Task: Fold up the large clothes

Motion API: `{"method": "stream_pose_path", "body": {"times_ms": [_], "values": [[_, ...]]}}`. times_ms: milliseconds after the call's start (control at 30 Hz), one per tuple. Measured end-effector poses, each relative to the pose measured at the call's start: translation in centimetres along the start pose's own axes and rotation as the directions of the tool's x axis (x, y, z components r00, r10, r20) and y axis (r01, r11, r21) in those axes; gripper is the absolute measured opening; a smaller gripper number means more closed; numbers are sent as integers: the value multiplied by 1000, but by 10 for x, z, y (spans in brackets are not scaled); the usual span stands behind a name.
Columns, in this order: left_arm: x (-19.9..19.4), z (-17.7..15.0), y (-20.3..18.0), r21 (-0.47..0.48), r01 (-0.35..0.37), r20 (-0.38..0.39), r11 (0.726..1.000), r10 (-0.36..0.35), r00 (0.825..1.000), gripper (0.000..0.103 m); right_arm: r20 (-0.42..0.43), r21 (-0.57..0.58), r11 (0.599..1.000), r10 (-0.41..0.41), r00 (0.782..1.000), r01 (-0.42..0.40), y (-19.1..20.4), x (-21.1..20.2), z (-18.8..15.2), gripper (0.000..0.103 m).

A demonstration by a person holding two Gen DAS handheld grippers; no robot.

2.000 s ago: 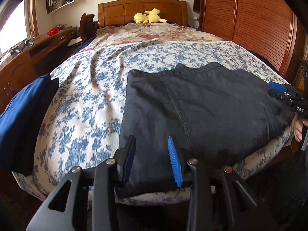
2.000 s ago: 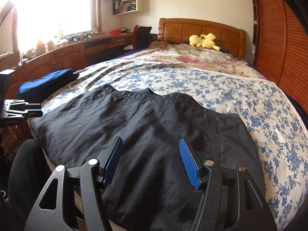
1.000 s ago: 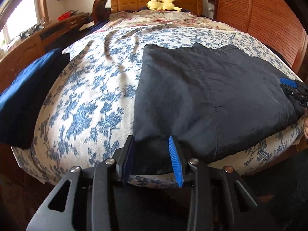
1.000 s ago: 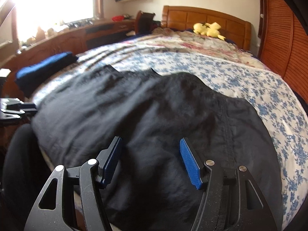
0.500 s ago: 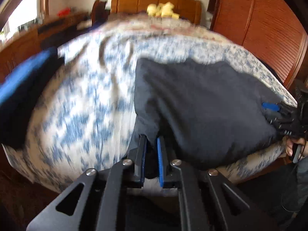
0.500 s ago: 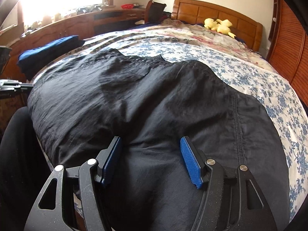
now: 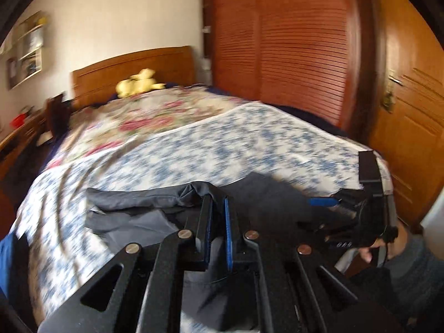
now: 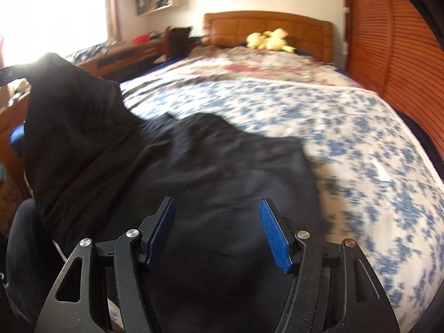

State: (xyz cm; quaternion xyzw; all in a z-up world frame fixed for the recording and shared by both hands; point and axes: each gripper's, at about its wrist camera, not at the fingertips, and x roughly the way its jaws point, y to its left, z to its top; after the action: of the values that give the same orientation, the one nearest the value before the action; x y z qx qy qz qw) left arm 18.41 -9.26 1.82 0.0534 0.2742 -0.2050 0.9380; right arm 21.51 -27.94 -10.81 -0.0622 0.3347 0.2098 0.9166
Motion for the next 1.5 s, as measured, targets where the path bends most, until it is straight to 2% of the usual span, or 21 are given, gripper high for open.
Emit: {"method": "stream_pose_path", "body": {"times_ms": [167,233,367,533,667,767,967,1100,1233,1400,1500], "values": [[55,30,-61,24,158,-24,987,-157,987,3,-8,86,995,-50,999,51,-45,-14,-9,64],[71,27,-83,21,215,-43,976,-214,976,3,-5,87,993,-76,997,76,-57,-22,-15,64],[91,8,-102,9,265,-98,964,-263,960,4,-15,148,984,-102,995,104,-82,-30,-24,64],[88,-7,-110,40,227,-97,973,-222,970,6,1,177,978,-113,994,111,-93,-40,-22,64],[77,-8,-99,29,218,-86,976,-215,973,13,19,165,984,-68,998,64,-84,-39,-10,64],[57,-7,-84,10,214,-50,977,-213,976,20,35,154,987,-61,998,54,-74,-42,2,64],[14,-20,-50,10,135,11,991,-135,991,31,56,98,992,-84,995,78,-54,-51,35,64],[4,-34,-19,-47,119,21,992,-118,993,33,60,27,994,-110,992,109,-35,-54,58,64],[-5,-53,13,-93,69,21,993,-68,997,34,73,-47,993,-103,992,106,-10,-53,80,64],[-13,-77,42,-137,25,6,990,-24,1000,34,38,-114,992,-46,998,50,21,-29,94,64],[-18,-94,59,-160,-5,-8,987,3,1000,35,-21,-133,991,-15,1000,12,31,-5,92,64]]}}
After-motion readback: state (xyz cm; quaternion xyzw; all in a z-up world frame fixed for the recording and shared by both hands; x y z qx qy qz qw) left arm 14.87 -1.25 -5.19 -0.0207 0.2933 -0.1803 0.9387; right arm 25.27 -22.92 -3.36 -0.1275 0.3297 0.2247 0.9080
